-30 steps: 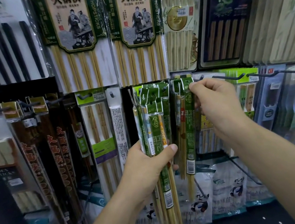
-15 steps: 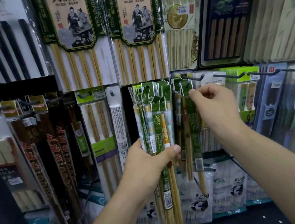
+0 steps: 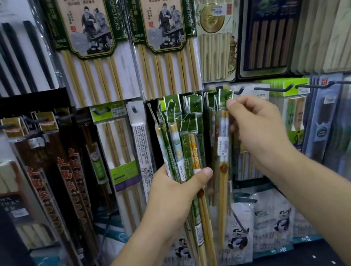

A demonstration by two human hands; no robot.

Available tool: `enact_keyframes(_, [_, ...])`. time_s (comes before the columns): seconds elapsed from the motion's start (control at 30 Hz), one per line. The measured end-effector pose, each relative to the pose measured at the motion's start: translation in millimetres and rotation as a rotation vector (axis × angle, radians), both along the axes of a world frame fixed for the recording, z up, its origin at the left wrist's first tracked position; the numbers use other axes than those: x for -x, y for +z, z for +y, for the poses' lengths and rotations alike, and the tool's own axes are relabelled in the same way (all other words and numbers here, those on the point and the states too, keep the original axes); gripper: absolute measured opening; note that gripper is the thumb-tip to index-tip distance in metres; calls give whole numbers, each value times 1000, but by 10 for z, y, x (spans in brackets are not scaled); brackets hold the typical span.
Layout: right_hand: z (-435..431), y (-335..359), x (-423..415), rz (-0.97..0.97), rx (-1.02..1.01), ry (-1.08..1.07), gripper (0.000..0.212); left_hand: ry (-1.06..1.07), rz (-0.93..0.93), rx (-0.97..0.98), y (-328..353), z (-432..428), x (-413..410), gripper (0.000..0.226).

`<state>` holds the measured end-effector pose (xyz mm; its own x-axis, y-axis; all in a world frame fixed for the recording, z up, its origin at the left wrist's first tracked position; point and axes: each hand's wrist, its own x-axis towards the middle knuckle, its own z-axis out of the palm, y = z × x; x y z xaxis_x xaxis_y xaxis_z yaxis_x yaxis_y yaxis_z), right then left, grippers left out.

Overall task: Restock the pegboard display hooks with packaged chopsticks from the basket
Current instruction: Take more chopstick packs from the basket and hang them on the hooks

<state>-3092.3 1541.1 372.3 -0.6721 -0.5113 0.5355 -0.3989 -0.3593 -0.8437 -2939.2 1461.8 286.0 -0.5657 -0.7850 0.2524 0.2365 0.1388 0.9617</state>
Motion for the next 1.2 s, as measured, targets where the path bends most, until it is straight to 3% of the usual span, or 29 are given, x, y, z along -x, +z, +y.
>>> enact_keyframes(0.33, [-77,40,125,44,-8,-80,31,-8,11,-40,29,-17,-29,51])
enact_keyframes(0.47, [-72,50,123,94,-17,-111,31,12,-24,3,22,-27,-29,47])
enact_keyframes(0.67, [-64,69,148,162,-31,-131,31,79,-47,57,63,0,-28,83])
enact_keyframes(0.9, [-85,99,186,163,-88,-139,28,53,-54,52,54,6,-34,70])
enact_keyframes(1.07, [-87,56,194,198,-160,-184,26,33,-19,65,62,20,-41,44])
enact_keyframes(1.2, [4,-48,61,185,-73,-233,16,39,4,85,72,34,-45,40])
